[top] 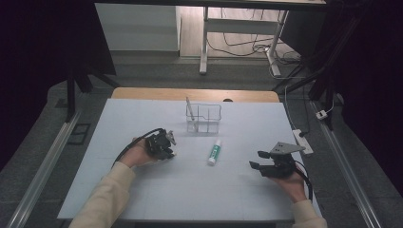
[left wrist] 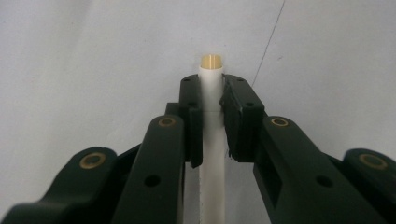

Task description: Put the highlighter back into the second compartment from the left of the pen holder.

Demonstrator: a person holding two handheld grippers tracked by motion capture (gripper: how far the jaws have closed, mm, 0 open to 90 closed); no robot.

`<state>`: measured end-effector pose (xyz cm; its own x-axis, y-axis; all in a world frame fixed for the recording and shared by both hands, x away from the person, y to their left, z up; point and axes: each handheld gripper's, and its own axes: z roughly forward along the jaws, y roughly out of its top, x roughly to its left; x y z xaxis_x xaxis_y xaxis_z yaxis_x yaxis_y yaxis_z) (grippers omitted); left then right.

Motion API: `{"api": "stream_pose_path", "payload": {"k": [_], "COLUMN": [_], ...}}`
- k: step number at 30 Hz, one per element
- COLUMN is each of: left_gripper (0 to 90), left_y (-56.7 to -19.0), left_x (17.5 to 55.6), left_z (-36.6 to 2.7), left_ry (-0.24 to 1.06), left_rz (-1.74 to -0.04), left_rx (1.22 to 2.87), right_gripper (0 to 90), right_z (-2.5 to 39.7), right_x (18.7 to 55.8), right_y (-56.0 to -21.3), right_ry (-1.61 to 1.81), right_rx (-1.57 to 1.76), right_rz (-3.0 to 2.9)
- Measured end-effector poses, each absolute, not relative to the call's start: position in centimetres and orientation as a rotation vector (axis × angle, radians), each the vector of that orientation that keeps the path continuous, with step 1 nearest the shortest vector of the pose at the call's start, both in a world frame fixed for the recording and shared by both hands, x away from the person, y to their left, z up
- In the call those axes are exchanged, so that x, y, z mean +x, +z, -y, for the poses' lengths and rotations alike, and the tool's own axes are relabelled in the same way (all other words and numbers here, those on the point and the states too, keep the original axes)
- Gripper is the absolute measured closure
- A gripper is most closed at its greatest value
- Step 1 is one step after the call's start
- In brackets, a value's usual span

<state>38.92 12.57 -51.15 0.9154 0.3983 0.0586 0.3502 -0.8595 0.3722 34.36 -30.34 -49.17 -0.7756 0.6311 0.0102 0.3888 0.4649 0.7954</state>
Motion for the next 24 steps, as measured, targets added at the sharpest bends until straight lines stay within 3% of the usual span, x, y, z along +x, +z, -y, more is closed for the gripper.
{"api": "stream_pose_path", "payload": {"k": [15,24], "left_gripper": [78.3,78.2], "left_y": [-50.9,-49.4], "left_x": [38.5,38.2], "left_z": [-12.4,-13.9], "left_ry": [0.257,0.270], "left_rz": [-0.542,-0.582], "left_rx": [2.741,2.645], "right_gripper": [39.8,40.1], "right_z": [30.5,30.7], "right_x": [34.3,34.4], "right_y": [-49.1,-49.2], "right_ry": [1.203,1.210], "right_rx": [0.870,0.875], "right_rz": [-2.425,-2.411]}}
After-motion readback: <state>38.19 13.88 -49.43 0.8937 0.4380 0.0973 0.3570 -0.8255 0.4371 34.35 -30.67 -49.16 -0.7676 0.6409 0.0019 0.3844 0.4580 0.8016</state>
